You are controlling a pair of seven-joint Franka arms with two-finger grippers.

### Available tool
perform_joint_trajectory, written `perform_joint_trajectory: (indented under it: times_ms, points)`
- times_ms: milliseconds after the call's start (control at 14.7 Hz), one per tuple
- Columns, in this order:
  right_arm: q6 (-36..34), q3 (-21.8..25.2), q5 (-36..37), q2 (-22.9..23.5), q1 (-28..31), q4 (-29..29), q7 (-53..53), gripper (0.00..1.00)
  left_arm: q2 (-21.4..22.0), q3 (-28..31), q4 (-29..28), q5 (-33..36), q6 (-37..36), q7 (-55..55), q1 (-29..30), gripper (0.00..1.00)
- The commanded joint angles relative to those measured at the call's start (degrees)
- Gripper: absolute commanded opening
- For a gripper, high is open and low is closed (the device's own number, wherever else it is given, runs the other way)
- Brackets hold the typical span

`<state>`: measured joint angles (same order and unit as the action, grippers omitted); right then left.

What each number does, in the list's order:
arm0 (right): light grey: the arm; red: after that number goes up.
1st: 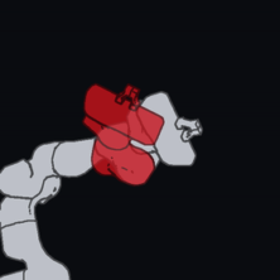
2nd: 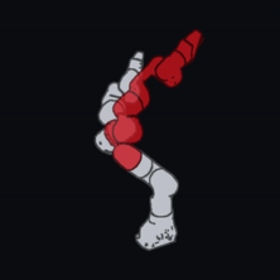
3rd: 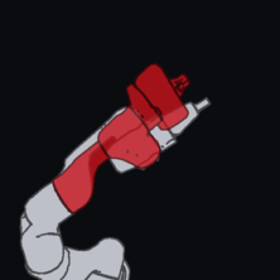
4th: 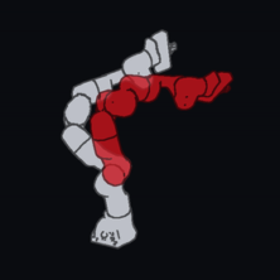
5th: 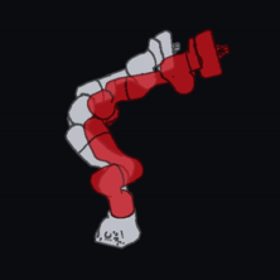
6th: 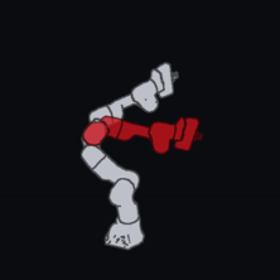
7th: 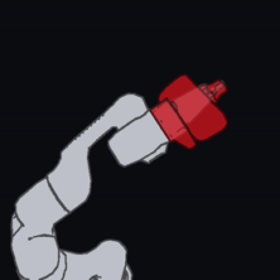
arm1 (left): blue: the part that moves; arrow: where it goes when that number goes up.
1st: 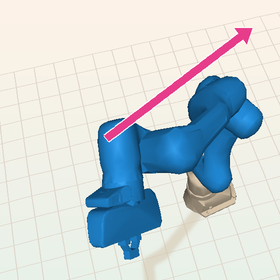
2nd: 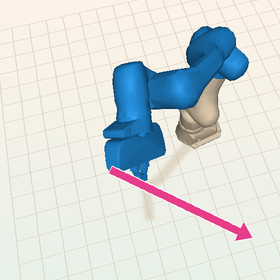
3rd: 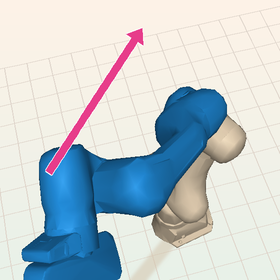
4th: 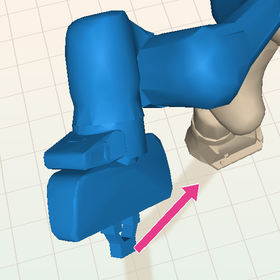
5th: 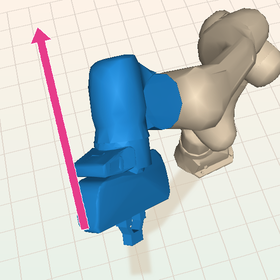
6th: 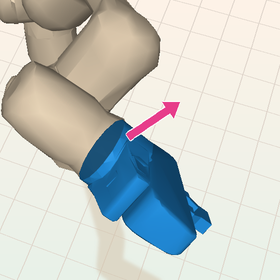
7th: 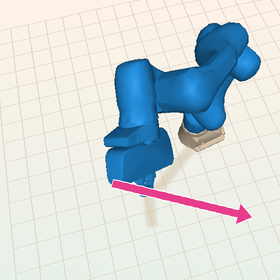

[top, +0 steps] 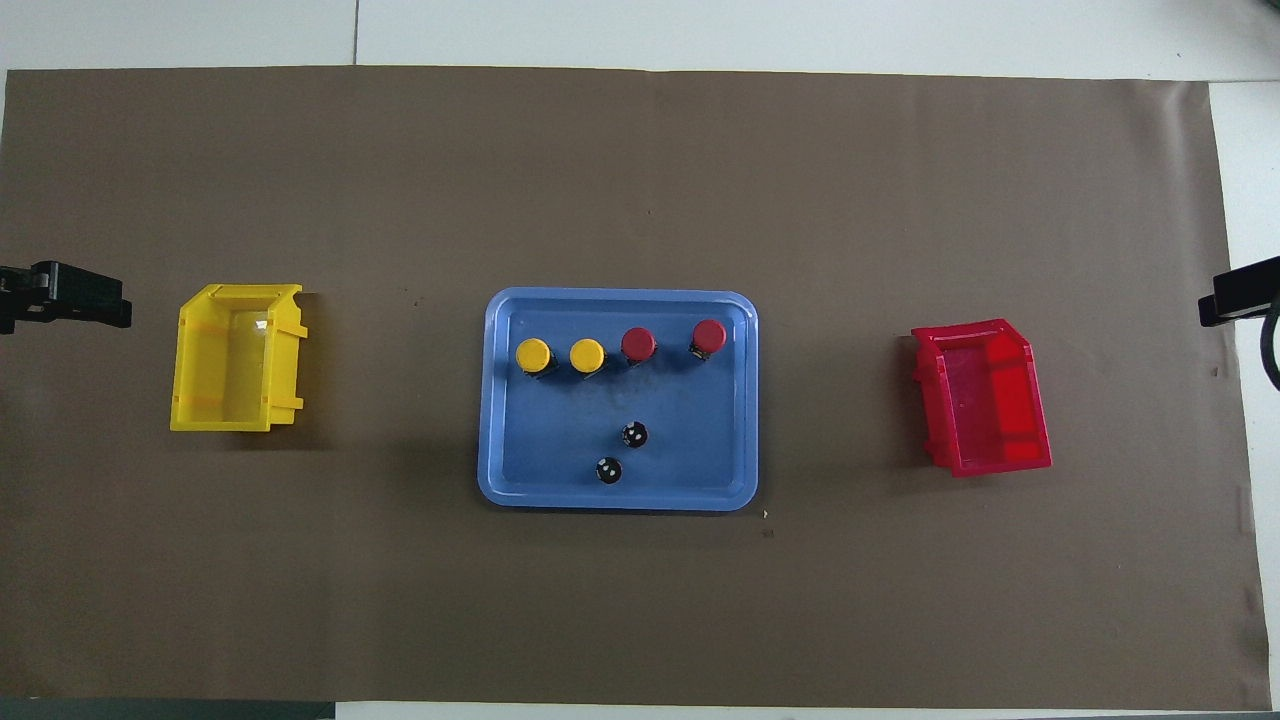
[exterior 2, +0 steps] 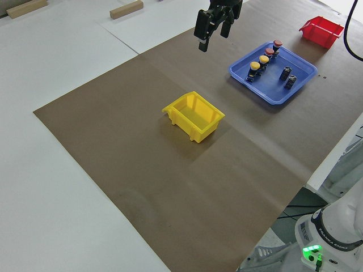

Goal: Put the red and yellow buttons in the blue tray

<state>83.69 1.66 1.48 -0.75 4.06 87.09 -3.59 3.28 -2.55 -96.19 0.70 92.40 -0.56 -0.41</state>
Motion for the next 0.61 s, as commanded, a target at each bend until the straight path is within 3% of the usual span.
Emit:
perform_joint_trajectory:
  times_ms: [0,545]
  points:
    - [-0.6,-0.3,0.5,-0.7,0.2,0.5,-0.6,1.0,0.0,-0.8,1.2,-1.2,-1.5,1.7,0.4,1.0]
    - [-0.6,-0.2,0.5,-0.8,0.3,0.5,-0.7,1.0,0.0,-0.8,4.5,-2.2,-5.5,1.7,0.3,1.0]
